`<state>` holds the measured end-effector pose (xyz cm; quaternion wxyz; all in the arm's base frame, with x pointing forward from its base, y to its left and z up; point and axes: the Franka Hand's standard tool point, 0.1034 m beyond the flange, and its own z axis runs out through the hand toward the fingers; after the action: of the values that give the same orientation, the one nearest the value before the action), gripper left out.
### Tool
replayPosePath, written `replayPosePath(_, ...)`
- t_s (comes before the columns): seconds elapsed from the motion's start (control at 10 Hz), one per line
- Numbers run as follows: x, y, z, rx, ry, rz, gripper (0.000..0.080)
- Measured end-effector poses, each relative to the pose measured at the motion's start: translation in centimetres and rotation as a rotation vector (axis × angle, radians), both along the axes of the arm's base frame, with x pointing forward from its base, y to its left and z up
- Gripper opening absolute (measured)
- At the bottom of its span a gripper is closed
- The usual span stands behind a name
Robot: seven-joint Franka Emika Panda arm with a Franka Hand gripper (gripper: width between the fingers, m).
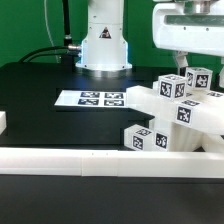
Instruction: Assemble chair
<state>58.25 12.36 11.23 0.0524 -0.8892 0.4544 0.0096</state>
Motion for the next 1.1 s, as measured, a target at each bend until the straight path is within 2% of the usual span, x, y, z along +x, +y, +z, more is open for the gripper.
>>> replayPosePath(0.8,0.06,-0.7,0.1,-0.081,-0.051,0.881,0.0649)
replayPosePath(1.0,0.04,-0.67,0.05,-0.102,-0.052,1.007,0.0649)
replayPosePath(1.1,0.04,-0.71,0.05,-0.101,-0.051,0.995,0.0545)
